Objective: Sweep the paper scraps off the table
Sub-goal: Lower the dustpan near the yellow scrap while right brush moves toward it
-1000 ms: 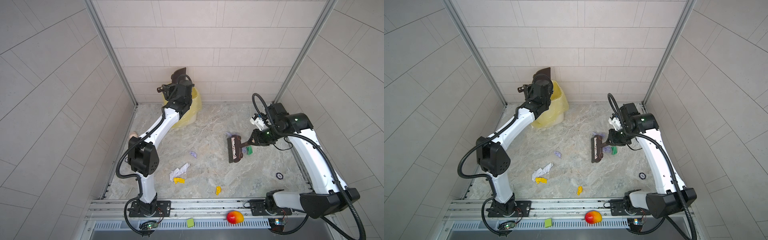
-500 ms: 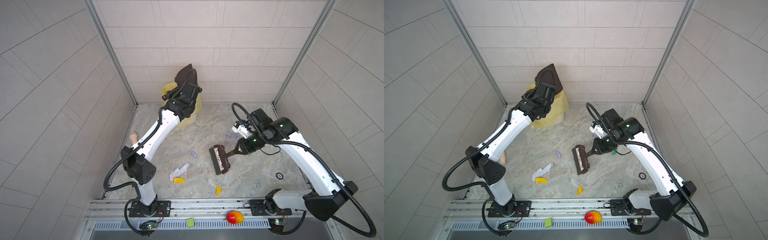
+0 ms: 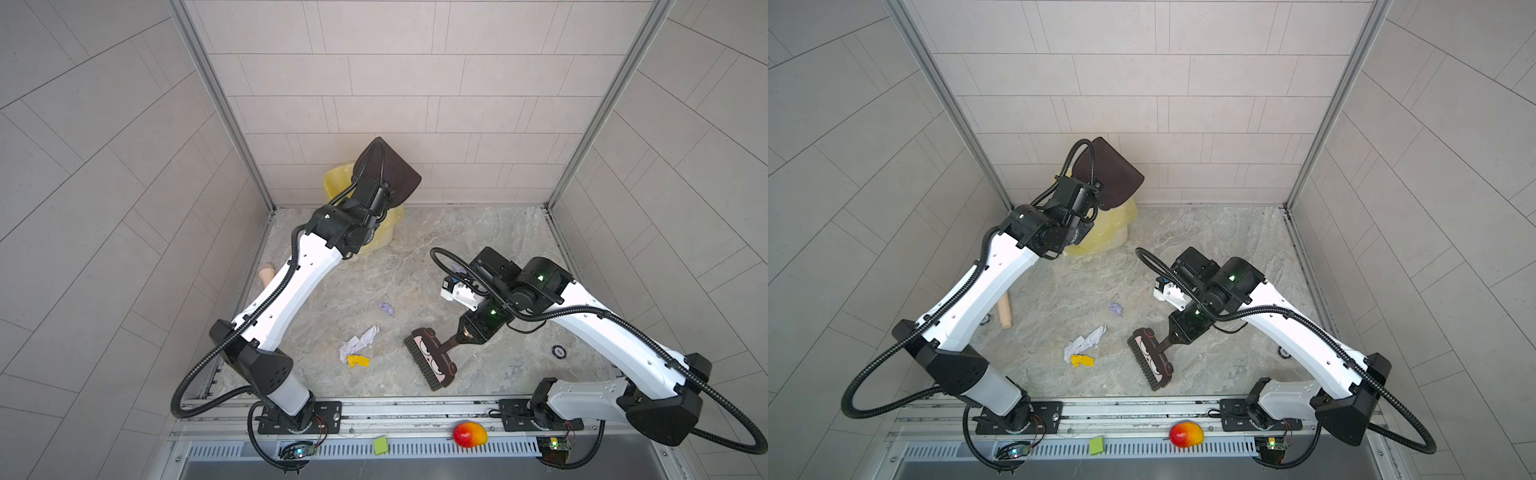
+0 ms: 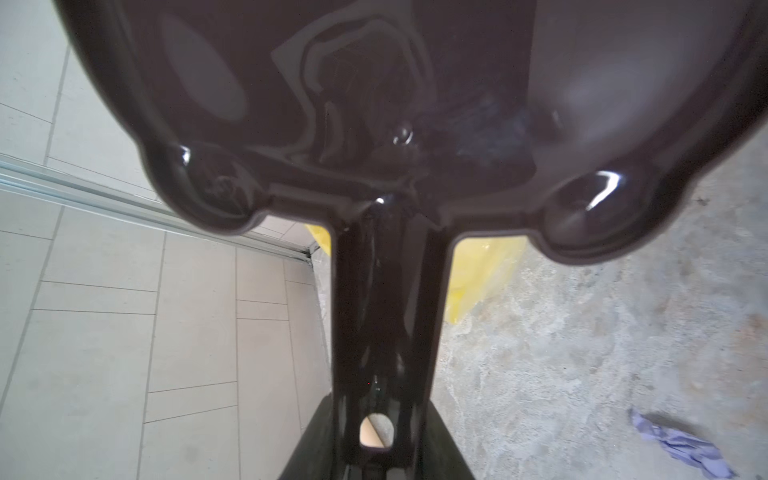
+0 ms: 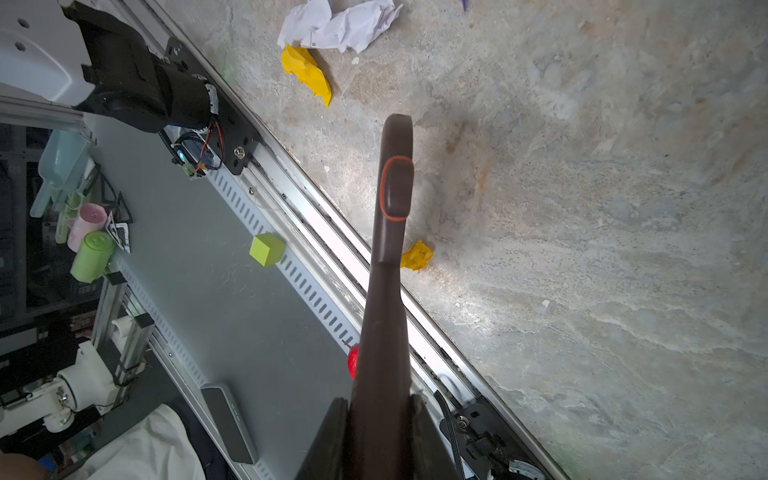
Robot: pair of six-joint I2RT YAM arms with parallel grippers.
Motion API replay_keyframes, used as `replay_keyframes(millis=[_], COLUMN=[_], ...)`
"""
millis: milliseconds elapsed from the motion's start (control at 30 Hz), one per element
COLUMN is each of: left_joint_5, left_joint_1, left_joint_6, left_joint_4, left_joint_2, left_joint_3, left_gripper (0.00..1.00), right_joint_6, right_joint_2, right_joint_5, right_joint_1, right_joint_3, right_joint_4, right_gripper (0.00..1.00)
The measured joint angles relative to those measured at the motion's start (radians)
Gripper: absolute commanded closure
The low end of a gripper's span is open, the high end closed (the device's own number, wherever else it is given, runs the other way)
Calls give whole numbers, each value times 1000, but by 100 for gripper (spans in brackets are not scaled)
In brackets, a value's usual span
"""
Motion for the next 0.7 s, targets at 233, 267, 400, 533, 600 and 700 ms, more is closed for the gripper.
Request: replay_keyframes(millis=[233,267,400,533,600,700], left_joint_5=[67,70,84,97,105,124], left_joint_1=[-8,-9,-16,-28,-37,-51], left_joint_6=[-54,-59,-72,-85,-96,-120], left_joint_4=[-8,-8,-9,-11,-13,-26], left_joint_2=[0,-1,-6,-16,-23,-35], left_joint_3=[-44,-48,-66,-85,-98,-126], left_gripper=[100,100,100,100,100,100], right_joint_6=[0,0,-4,-10,-13,-21], right_joint_2=[70,76,78,79,80,84], right_joint_5=[77,94,180,272,319,375], right_joint_1=[66,67,68,58,47,19], right_joint_3=[3,5,29,60,75,100], right_joint_4=[-7,-10,-40,-77,-97,-124], right_gripper=[100,100,100,100,100,100])
